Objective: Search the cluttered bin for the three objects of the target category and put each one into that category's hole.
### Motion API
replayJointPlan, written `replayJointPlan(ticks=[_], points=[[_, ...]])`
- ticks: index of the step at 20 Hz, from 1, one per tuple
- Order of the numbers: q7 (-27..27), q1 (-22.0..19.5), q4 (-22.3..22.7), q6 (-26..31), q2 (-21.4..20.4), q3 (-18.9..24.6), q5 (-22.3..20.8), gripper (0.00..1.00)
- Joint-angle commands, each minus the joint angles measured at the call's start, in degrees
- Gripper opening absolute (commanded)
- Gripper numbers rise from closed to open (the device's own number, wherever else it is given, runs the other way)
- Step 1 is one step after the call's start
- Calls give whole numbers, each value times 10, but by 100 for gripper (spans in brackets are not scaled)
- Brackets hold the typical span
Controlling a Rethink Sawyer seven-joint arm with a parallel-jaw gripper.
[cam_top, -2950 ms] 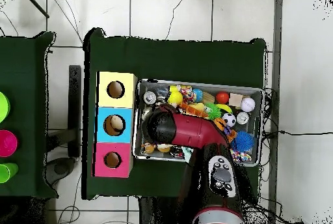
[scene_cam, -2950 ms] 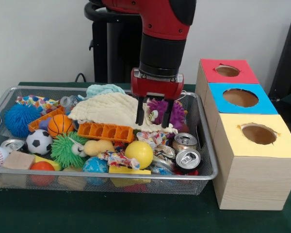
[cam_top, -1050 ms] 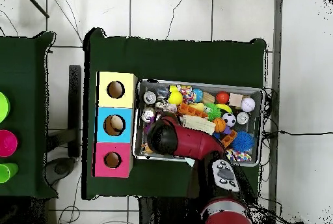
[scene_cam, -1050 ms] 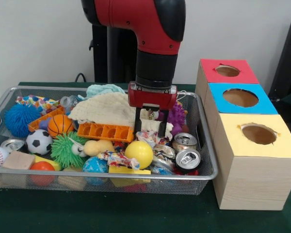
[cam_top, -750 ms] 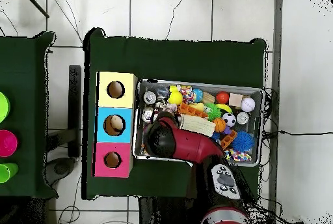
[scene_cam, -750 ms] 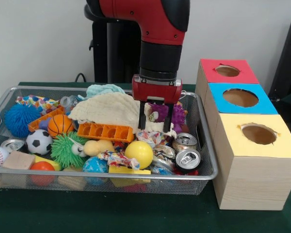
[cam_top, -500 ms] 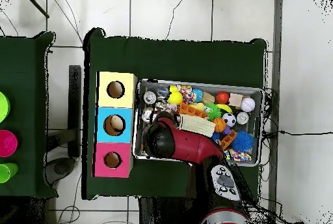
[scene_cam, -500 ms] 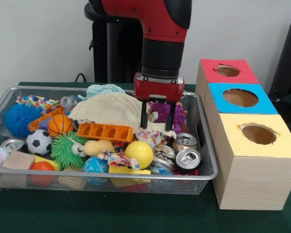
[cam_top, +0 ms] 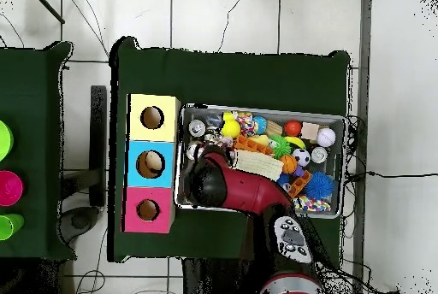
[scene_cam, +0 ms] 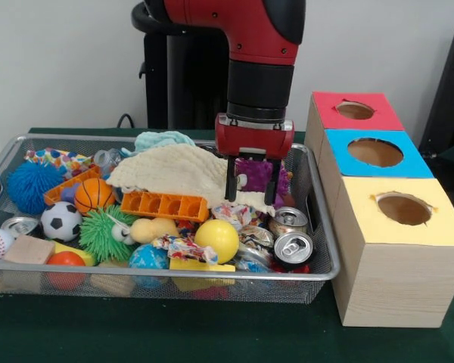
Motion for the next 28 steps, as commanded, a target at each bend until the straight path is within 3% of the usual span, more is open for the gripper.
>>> replayJointPlan(ticks=[1,8,16,28], points=[[161,7,29,-42,4,28,37,100],[154,8,22,-48,13,26,41,100],[129,24,-5,-2,12,-13,52,100],[119,52,-19,17,29,-63,72,100]])
